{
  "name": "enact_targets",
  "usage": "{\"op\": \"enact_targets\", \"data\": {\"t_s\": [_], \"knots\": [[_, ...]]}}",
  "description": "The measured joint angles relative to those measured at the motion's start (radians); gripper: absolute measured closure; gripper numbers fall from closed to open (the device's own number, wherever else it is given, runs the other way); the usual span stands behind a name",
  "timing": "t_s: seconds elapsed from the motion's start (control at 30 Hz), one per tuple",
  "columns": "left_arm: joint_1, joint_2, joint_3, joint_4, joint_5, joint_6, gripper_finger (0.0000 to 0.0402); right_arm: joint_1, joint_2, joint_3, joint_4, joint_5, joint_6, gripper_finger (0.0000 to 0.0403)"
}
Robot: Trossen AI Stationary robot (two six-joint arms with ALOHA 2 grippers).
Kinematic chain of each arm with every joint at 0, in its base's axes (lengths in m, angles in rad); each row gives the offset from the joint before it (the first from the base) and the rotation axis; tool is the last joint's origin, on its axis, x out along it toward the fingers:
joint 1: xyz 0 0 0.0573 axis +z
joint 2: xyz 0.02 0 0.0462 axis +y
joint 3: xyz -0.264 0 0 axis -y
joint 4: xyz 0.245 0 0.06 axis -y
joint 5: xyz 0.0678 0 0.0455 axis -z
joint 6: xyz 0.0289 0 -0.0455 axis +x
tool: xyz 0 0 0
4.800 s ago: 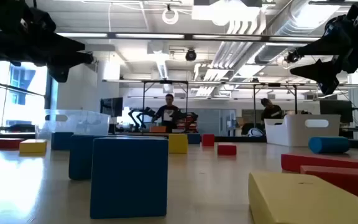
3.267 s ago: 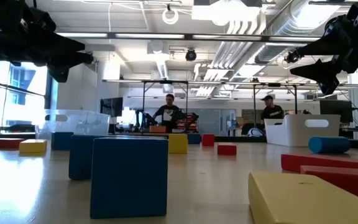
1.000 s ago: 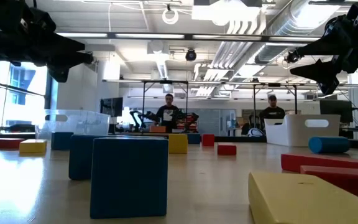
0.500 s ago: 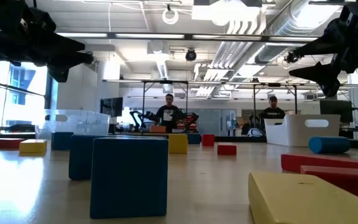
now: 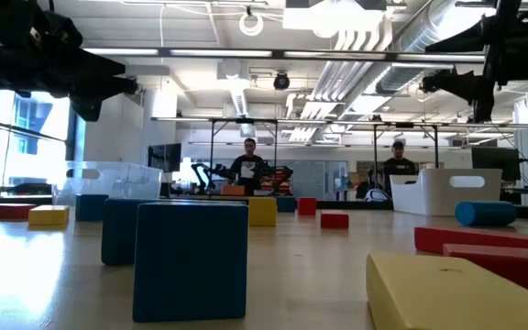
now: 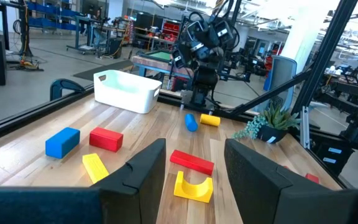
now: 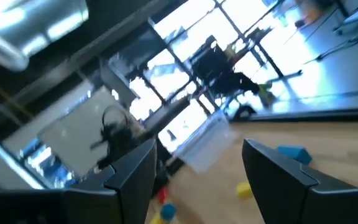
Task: Sort & place blocks by color
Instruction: Put the blue block into the top white bin
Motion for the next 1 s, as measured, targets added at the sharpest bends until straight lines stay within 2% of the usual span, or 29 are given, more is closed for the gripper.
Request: {"op": "enact_targets", "data": {"t_s": [0.27, 0.5, 0.7, 0.83, 1.0], "knots": [[0.0, 0.0, 0.0, 0.0, 0.0, 0.0, 0.0249, 0.0, 0.0, 0.0, 0.144, 0.093, 0.007, 0.0179], [0.0, 0.0, 0.0, 0.0, 0.0, 0.0, 0.0249, 0.0, 0.006, 0.003, 0.23, 0.12, 0.006, 0.0179], [0.0, 0.0, 0.0, 0.0, 0.0, 0.0, 0.0249, 0.0, 0.1, 0.089, 0.227, 0.122, -0.083, 0.0179], [0.0, 0.0, 0.0, 0.0, 0.0, -0.003, 0.0249, 0.0, 0.188, 0.176, 0.199, 0.093, -0.168, 0.0179], [0.0, 0.0, 0.0, 0.0, 0.0, -0.015, 0.0249, 0.0, 0.284, 0.31, -0.016, 0.082, -0.205, 0.0179]]}}
